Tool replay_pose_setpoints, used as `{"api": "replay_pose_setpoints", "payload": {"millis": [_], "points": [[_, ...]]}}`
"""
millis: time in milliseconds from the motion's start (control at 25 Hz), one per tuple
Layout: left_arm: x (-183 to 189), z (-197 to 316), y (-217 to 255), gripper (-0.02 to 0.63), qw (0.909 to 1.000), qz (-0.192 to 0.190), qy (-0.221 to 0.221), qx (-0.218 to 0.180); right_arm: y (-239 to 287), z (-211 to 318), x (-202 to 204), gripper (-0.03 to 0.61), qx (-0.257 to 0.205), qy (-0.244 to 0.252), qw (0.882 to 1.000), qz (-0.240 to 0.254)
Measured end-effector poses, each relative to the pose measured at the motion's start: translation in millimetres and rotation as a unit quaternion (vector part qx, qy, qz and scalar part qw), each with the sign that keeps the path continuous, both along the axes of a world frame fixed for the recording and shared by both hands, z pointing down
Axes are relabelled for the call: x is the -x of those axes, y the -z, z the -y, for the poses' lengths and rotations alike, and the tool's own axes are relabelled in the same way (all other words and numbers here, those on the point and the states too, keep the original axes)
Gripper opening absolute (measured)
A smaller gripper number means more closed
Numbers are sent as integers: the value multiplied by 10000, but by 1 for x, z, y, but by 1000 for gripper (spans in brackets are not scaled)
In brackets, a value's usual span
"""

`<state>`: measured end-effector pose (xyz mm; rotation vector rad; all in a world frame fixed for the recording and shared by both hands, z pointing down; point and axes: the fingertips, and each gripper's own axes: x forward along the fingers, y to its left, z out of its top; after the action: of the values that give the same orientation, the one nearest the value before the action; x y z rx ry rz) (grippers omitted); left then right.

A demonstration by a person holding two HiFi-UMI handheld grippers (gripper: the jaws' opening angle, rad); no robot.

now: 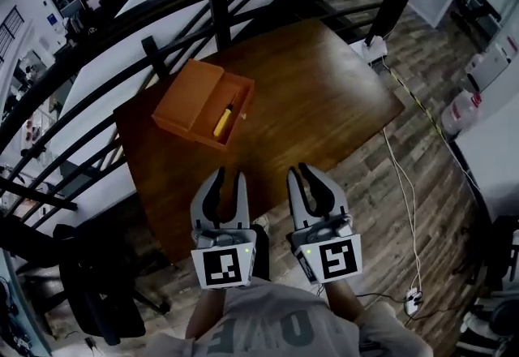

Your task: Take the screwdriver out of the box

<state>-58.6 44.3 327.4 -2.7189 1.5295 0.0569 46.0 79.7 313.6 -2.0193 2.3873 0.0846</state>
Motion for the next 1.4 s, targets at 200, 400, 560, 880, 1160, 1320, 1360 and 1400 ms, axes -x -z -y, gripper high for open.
{"api": "replay_pose_setpoints", "payload": {"millis": [200, 400, 560, 880, 1160, 1320, 1360, 1400], "points": [[-26, 69, 18, 112, 9981, 577, -156, -116, 19, 69, -19, 60, 285, -35, 9993, 259], [-28, 119, 38, 112, 9993, 160, 198, 273, 32, 119, -32, 60, 521, 127, 9980, 322], [-17, 146, 56, 112, 9987, 38, 440, 249, 47, 148, -24, 60, 457, 281, 9984, 193], [-42, 168, 51, 112, 9966, 85, 629, 532, 46, 176, -39, 60, 442, 619, 9969, 187], [-48, 181, 55, 112, 9944, 56, 905, 547, 56, 194, -46, 61, 395, 909, 9950, 87], [-47, 186, 58, 112, 9947, 73, 903, 476, 54, 200, -46, 61, 419, 990, 9941, 129], [-47, 187, 59, 112, 9946, 74, 920, 476, 55, 201, -46, 63, 413, 1013, 9939, 127], [-46, 188, 59, 112, 9944, 75, 935, 485, 55, 202, -45, 63, 408, 1033, 9937, 122]]}}
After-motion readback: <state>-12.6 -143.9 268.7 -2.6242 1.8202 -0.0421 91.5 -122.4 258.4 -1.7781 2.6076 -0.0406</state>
